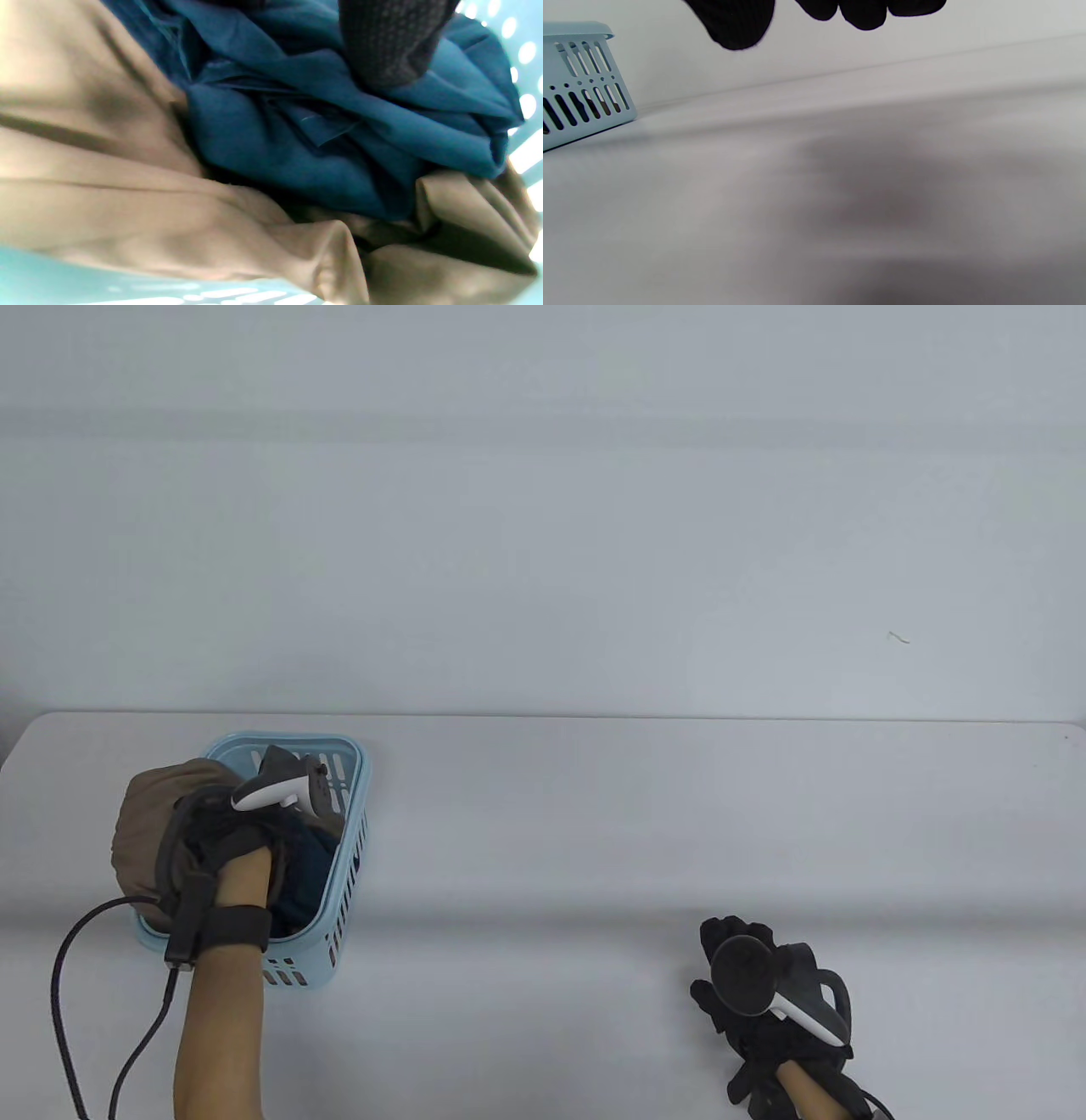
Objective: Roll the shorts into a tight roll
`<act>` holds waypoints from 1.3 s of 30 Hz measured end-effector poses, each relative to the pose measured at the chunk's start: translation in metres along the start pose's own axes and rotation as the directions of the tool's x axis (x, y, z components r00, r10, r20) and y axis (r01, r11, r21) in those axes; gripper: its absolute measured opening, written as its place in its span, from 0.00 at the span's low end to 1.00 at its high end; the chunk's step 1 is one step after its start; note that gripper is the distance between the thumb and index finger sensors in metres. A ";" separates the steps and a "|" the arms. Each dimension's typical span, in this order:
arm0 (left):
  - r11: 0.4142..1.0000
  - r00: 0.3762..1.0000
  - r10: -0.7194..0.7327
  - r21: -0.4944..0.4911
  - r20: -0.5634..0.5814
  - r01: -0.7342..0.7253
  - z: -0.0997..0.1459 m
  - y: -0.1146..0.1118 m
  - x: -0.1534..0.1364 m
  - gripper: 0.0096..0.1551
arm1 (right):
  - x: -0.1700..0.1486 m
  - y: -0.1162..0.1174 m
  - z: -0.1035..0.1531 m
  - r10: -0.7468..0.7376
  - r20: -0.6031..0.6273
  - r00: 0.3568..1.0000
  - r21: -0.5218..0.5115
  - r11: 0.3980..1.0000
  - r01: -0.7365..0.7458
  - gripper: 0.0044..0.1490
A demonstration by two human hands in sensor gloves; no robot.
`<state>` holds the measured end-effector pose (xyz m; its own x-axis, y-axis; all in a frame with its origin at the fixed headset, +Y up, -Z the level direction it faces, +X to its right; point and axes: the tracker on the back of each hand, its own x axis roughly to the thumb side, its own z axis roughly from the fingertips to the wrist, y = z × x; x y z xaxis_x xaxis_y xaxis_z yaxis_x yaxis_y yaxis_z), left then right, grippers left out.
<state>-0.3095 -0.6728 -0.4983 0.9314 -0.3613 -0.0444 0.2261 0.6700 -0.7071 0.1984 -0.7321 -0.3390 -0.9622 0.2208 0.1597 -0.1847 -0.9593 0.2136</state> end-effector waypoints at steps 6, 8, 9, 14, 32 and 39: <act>0.999 0.999 -0.042 -0.026 -0.016 0.041 0.002 -0.004 0.004 0.34 | -0.001 0.000 0.000 -0.007 0.003 1.000 0.004 1.000 0.007 0.47; 0.999 1.000 -0.028 0.027 -0.006 0.029 0.008 -0.002 0.003 0.21 | -0.001 -0.001 -0.001 -0.010 0.002 1.000 0.005 1.000 0.010 0.47; 0.997 1.000 -0.016 0.071 -0.002 0.016 0.013 0.000 0.002 0.19 | -0.001 0.000 -0.001 -0.012 0.002 1.000 0.008 1.000 0.012 0.47; 0.944 0.994 0.099 0.314 0.036 -0.106 0.051 0.014 -0.014 0.19 | -0.002 -0.002 0.000 -0.022 0.004 1.000 0.006 1.000 0.022 0.46; 0.253 0.787 0.431 0.778 0.442 -0.575 0.204 0.071 -0.034 0.20 | -0.004 -0.004 0.002 -0.058 0.012 0.998 -0.013 0.998 0.058 0.46; 0.042 0.676 0.341 0.708 0.654 -0.705 0.254 0.096 -0.010 0.20 | -0.005 -0.004 0.002 -0.065 0.013 0.998 -0.016 0.998 0.065 0.46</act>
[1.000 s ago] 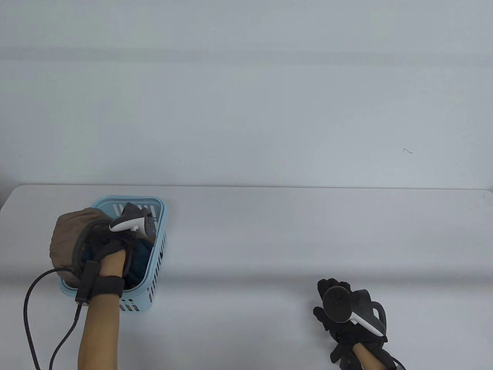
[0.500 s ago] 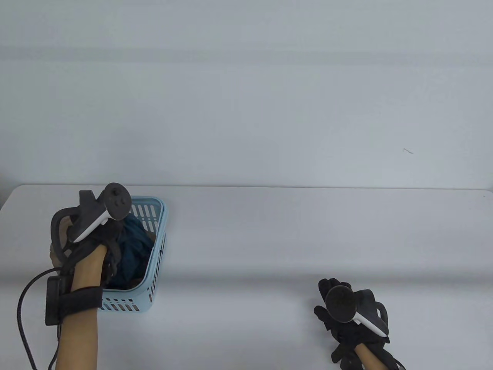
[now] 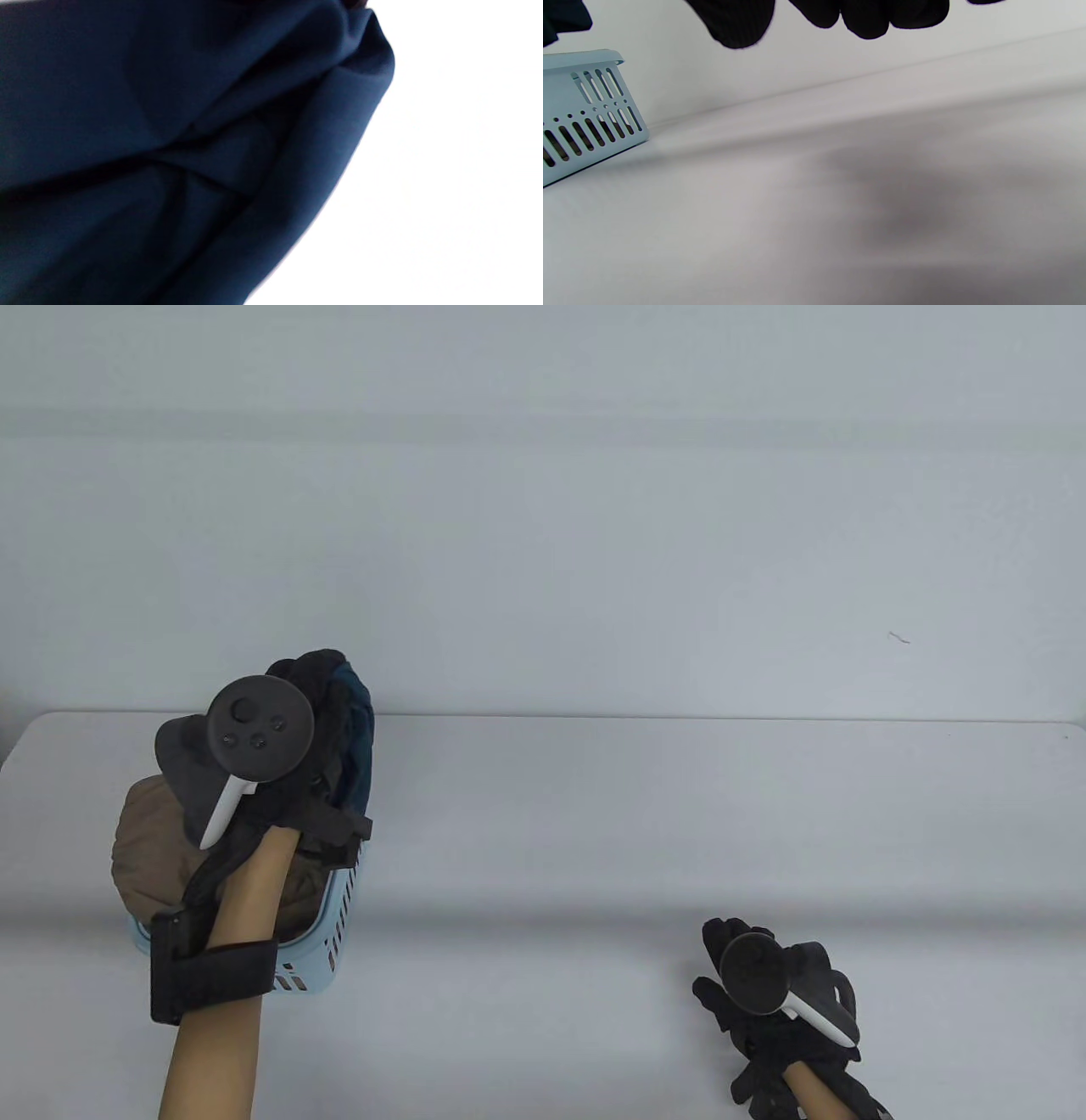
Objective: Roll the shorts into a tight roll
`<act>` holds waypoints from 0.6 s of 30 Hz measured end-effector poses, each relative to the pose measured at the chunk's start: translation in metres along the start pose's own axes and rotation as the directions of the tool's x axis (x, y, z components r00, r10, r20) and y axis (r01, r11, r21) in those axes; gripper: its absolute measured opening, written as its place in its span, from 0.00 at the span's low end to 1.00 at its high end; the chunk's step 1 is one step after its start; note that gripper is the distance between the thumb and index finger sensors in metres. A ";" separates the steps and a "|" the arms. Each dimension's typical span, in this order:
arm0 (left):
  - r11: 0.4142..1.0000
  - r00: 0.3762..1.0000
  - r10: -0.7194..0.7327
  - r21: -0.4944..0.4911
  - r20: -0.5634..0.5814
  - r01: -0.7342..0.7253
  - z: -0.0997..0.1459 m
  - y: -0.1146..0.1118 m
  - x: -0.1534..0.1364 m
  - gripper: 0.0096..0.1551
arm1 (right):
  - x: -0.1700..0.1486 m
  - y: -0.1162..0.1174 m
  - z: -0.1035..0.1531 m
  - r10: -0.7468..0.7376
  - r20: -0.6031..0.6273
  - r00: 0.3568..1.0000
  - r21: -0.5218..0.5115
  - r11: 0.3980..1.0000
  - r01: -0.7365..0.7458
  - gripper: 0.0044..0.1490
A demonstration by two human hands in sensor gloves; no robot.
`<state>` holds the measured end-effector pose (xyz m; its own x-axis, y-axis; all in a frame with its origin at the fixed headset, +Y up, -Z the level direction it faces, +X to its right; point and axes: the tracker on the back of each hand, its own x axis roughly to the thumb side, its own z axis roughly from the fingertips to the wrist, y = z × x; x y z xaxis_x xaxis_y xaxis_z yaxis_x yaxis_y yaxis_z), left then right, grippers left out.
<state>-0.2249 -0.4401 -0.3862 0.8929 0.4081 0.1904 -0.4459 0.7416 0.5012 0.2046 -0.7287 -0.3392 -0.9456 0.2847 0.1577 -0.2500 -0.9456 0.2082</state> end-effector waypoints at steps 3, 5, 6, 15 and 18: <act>0.998 0.996 0.047 0.032 0.070 -0.049 0.000 0.009 0.025 0.20 | 0.000 0.000 0.000 -0.003 -0.001 1.000 0.000 1.000 0.003 0.46; 0.992 0.988 0.118 0.026 0.096 -0.121 0.001 0.011 0.036 0.20 | 0.000 0.001 0.000 0.004 -0.001 1.000 0.001 1.000 -0.004 0.46; 0.986 0.981 0.164 0.009 0.106 -0.166 0.002 0.010 0.042 0.20 | 0.000 0.001 0.000 0.005 -0.001 1.000 0.001 1.000 -0.005 0.46; 0.943 0.966 0.247 -0.247 0.075 -0.222 0.021 -0.078 0.044 0.20 | -0.008 -0.003 0.000 -0.002 -0.025 1.000 -0.018 1.000 0.002 0.46; 0.872 0.998 0.063 -0.488 0.013 -0.049 0.031 -0.134 0.025 0.27 | -0.014 -0.003 0.000 -0.007 -0.046 0.999 -0.019 1.000 0.006 0.46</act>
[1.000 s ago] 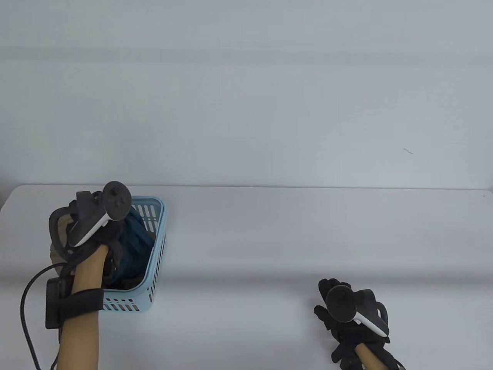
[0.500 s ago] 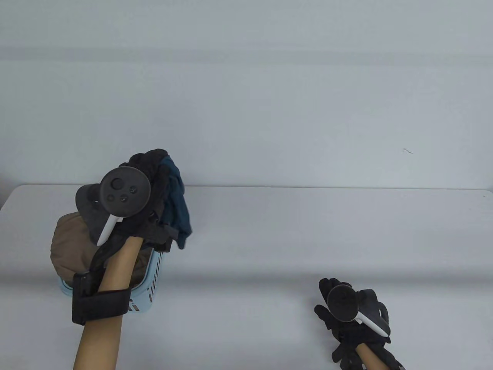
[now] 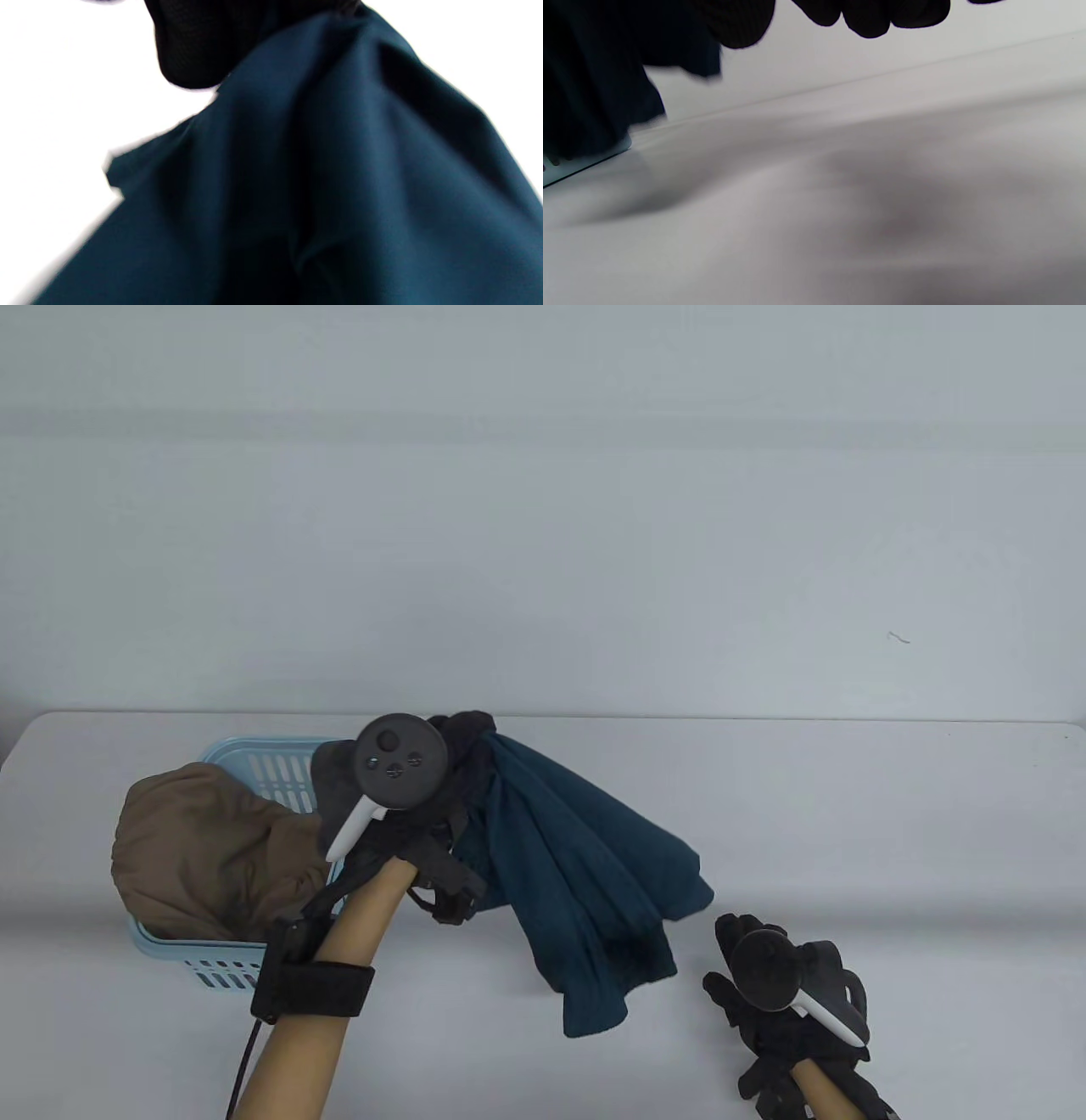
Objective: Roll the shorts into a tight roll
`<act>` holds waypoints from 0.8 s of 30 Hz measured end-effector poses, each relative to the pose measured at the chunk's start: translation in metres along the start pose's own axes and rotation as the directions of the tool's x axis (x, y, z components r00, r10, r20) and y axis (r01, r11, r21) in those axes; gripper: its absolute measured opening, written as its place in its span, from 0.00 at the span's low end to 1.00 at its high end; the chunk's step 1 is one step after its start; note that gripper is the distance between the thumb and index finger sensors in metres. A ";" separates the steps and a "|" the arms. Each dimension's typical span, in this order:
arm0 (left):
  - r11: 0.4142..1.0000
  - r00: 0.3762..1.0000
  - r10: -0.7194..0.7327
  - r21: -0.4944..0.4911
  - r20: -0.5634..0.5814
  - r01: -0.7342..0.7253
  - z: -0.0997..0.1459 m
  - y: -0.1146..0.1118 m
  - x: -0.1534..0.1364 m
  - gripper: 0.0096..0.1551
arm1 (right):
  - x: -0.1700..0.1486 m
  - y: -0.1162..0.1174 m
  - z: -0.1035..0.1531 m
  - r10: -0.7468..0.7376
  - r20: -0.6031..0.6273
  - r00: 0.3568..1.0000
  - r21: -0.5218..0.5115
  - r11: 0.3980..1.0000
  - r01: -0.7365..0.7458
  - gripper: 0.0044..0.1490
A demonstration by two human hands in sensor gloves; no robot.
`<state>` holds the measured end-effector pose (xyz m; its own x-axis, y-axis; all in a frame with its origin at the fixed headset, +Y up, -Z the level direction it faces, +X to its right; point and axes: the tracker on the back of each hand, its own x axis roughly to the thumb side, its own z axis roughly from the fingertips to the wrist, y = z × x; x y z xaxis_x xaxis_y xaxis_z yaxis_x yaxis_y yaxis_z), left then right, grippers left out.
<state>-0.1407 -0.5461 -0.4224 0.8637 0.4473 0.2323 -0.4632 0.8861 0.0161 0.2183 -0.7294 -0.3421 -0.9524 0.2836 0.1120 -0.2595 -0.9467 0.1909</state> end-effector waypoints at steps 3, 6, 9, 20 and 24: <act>0.986 0.996 -0.094 -0.141 -0.002 0.093 -0.003 -0.046 -0.019 0.35 | -0.004 -0.001 0.000 -0.006 -0.012 1.000 0.001 1.000 0.006 0.46; 0.967 0.986 -0.137 -0.202 0.093 0.154 0.009 -0.084 -0.020 0.34 | -0.006 -0.001 -0.001 -0.009 -0.015 1.000 0.001 1.000 0.009 0.46; 0.917 0.934 -0.209 -0.273 0.289 0.290 0.032 -0.118 -0.004 0.34 | -0.007 0.000 -0.002 -0.008 -0.016 1.000 0.010 1.000 0.008 0.46; 0.785 0.684 -0.154 -0.333 0.713 0.523 0.113 -0.201 0.077 0.35 | -0.002 0.006 -0.003 0.007 -0.004 1.000 0.040 0.999 -0.007 0.46; 0.686 0.603 -0.232 -0.312 0.763 0.658 0.123 -0.230 0.084 0.37 | -0.001 0.007 -0.002 0.009 -0.002 1.000 0.045 0.999 -0.008 0.46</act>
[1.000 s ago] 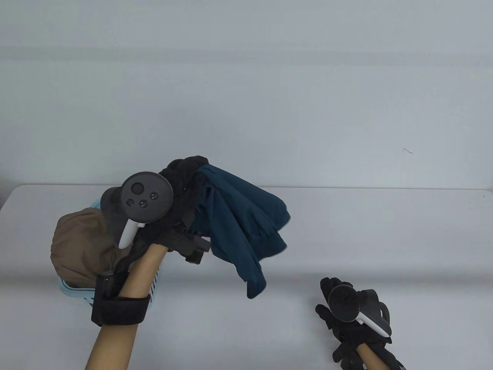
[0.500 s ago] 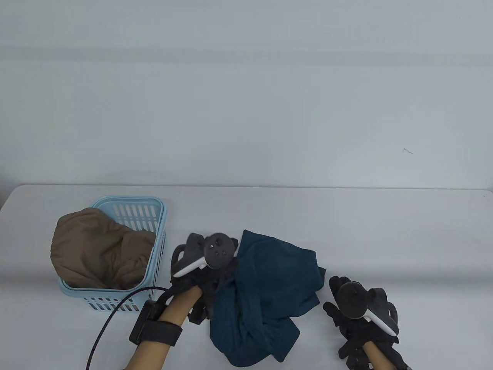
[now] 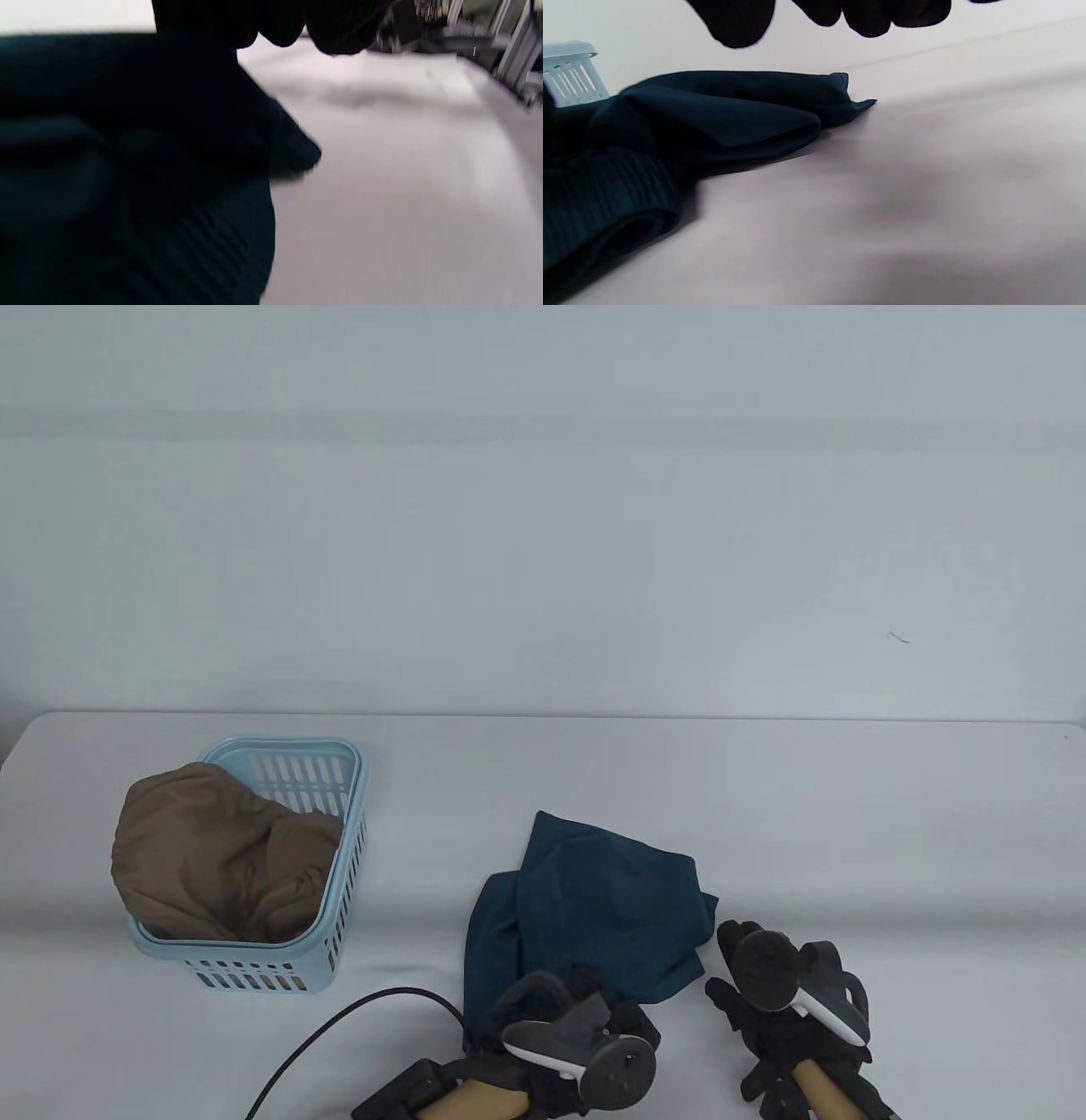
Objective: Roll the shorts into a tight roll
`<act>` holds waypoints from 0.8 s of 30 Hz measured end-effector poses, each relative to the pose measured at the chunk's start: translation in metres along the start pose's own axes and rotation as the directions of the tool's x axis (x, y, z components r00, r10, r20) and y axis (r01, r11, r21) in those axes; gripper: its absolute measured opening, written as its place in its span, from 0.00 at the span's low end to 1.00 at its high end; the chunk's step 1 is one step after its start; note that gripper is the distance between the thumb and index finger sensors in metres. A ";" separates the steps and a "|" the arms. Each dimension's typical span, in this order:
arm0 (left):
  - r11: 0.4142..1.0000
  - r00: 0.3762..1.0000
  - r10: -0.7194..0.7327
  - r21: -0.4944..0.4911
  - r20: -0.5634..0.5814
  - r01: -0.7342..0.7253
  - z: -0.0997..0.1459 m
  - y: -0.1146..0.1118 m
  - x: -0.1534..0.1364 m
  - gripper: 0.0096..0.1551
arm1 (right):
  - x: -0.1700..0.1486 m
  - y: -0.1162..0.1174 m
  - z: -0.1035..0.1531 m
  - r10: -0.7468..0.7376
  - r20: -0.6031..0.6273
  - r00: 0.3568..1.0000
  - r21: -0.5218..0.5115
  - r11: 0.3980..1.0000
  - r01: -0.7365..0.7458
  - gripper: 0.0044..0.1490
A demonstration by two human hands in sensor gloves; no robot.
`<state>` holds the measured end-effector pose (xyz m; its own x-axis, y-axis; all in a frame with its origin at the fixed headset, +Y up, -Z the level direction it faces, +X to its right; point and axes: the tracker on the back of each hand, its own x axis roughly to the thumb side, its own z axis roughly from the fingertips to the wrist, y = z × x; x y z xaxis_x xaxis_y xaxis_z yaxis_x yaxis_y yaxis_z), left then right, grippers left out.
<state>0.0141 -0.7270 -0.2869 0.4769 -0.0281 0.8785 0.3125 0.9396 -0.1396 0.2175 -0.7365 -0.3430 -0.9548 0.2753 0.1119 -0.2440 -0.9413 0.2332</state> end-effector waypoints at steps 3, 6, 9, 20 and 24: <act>0.996 0.998 -0.064 -0.069 -0.029 0.062 -0.012 -0.017 0.002 0.41 | 0.002 0.001 0.000 0.001 0.006 1.000 0.002 1.000 -0.001 0.46; 0.992 0.995 -0.091 -0.093 -0.049 0.086 -0.019 -0.030 -0.001 0.44 | 0.003 0.002 0.000 0.001 0.012 1.000 0.008 1.000 -0.001 0.46; 0.991 0.990 -0.125 -0.045 -0.064 0.123 -0.021 -0.035 -0.004 0.43 | 0.003 0.003 -0.001 0.003 0.013 1.000 0.015 1.000 -0.004 0.46; 0.991 0.989 -0.116 0.058 -0.088 0.122 -0.025 -0.030 -0.011 0.31 | 0.006 0.007 -0.001 0.014 0.018 1.000 0.037 0.999 -0.015 0.46; 0.989 0.985 0.124 0.092 -0.120 -0.113 -0.025 -0.013 -0.031 0.26 | 0.007 0.007 -0.001 0.010 0.021 1.000 0.047 0.999 -0.011 0.47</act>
<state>0.0164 -0.7469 -0.3236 0.6071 0.0481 0.7931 0.1791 0.9642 -0.1956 0.2094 -0.7411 -0.3415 -0.9535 0.2696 0.1346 -0.2251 -0.9343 0.2766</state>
